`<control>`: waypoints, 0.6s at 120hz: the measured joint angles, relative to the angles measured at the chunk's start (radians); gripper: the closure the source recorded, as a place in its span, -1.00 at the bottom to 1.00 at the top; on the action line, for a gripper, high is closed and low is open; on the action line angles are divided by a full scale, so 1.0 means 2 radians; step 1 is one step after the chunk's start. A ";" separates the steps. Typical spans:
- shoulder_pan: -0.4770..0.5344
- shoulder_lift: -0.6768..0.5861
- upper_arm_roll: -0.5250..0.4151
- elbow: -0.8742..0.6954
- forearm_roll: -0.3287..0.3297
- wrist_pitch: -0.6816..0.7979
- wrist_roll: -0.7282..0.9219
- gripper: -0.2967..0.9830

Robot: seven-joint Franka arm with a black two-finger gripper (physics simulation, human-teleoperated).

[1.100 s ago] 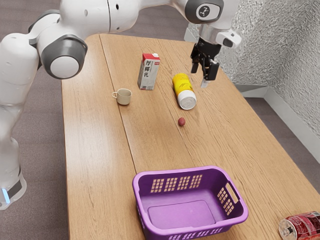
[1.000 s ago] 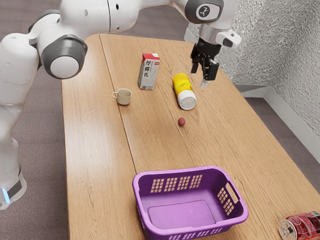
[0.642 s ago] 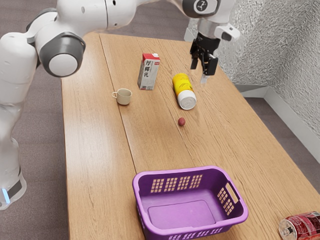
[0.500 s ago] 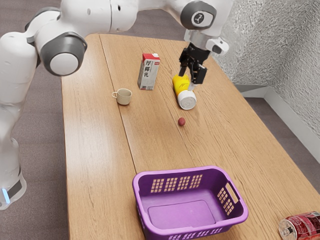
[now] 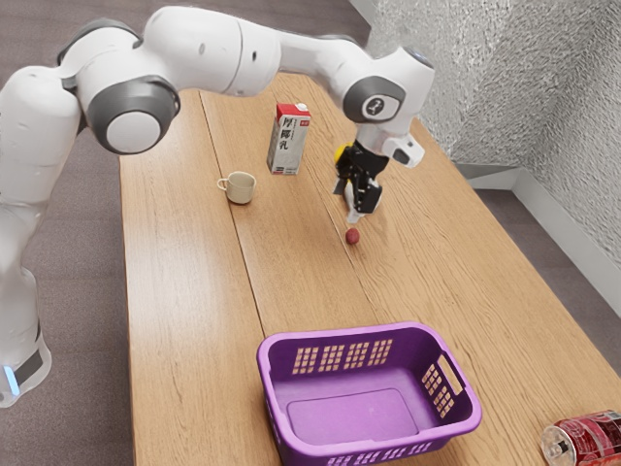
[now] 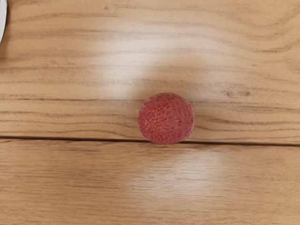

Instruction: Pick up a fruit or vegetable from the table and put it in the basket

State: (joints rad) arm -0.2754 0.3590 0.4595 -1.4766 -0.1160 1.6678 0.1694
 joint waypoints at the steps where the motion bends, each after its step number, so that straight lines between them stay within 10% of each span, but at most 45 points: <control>1: 0.000 0.001 0.000 0.000 0.000 0.001 0.001 -0.54; 72: 0.009 0.056 -0.003 0.023 -0.023 0.026 0.038 -0.54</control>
State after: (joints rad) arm -0.2580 0.4706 0.4525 -1.4301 -0.1620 1.7208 0.2453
